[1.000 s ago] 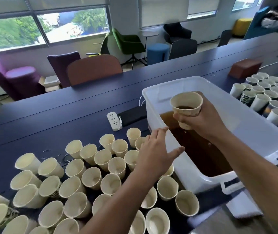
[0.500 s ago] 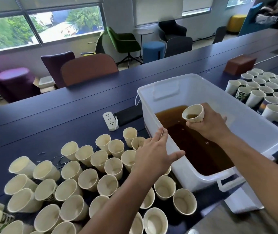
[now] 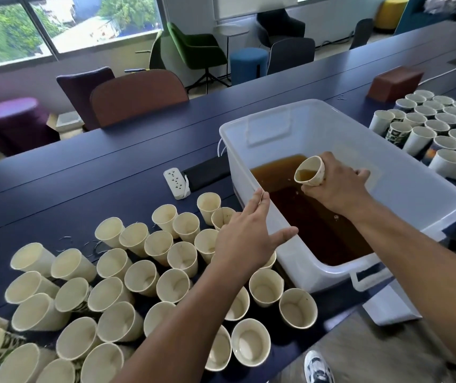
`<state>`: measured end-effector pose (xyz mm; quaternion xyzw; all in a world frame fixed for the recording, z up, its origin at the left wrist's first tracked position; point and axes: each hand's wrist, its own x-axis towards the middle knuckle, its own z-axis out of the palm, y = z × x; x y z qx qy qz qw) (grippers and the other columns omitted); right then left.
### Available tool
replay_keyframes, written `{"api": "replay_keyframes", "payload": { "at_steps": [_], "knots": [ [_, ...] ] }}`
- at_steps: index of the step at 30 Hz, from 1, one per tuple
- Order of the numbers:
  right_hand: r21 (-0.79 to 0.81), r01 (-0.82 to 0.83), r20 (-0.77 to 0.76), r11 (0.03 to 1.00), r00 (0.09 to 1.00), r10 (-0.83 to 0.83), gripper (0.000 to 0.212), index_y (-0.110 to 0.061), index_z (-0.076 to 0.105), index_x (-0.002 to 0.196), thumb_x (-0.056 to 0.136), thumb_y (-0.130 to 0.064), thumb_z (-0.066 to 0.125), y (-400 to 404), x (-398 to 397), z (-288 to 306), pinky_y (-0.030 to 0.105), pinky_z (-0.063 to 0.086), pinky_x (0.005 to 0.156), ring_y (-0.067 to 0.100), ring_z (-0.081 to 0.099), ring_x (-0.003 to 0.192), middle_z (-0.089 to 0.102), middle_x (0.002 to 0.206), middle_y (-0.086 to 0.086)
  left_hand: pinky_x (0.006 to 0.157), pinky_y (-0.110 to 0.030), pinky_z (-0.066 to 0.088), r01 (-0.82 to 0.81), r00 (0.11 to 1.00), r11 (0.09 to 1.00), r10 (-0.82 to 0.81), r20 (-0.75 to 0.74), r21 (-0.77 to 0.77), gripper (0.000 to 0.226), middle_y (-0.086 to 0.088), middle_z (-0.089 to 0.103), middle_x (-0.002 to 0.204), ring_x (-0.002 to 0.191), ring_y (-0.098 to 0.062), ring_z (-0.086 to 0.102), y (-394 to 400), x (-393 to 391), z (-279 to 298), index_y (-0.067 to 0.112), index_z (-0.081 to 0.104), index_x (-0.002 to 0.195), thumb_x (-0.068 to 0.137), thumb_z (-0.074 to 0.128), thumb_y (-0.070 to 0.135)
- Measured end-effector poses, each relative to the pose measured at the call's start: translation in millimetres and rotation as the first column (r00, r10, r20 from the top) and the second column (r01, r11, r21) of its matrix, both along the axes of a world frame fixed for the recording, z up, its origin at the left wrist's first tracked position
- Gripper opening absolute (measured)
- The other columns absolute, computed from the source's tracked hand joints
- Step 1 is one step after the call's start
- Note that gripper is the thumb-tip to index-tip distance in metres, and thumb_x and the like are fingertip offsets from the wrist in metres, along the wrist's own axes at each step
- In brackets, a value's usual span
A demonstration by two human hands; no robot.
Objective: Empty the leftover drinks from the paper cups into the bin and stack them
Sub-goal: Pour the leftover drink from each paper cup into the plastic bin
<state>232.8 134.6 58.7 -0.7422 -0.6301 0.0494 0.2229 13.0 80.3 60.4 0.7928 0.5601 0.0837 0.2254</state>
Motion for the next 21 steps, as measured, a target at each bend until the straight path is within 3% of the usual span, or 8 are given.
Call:
{"api": "replay_keyframes", "payload": {
  "at_steps": [15,21],
  "knots": [
    [0.040,-0.036,0.252,0.999,0.967,0.025,0.047,-0.024,0.046,0.117,0.079,-0.036,0.071,3.5,-3.3,-6.7,0.041,0.020,0.079,0.030,0.060,0.098,0.062,0.107,0.001,0.111,-0.047,0.040,-0.001,1.000,1.000,0.001,-0.002,-0.016,0.095,0.022,-0.003,0.167,0.151,-0.022,0.026,0.5,0.5,1.9,0.034,0.006,0.162,0.087,0.044,0.079],
    [0.083,-0.061,0.384,0.995,0.923,0.024,0.049,-0.022,0.049,0.119,0.079,-0.034,0.073,3.8,-7.6,-7.3,0.046,0.030,0.084,0.031,0.060,0.102,0.063,0.108,0.005,0.110,-0.046,0.041,-0.004,1.000,1.000,0.005,0.006,-0.017,0.096,0.023,-0.004,0.167,0.151,-0.020,0.027,1.0,0.3,0.1,0.034,0.006,0.162,0.087,0.044,0.080]
  ]
}}
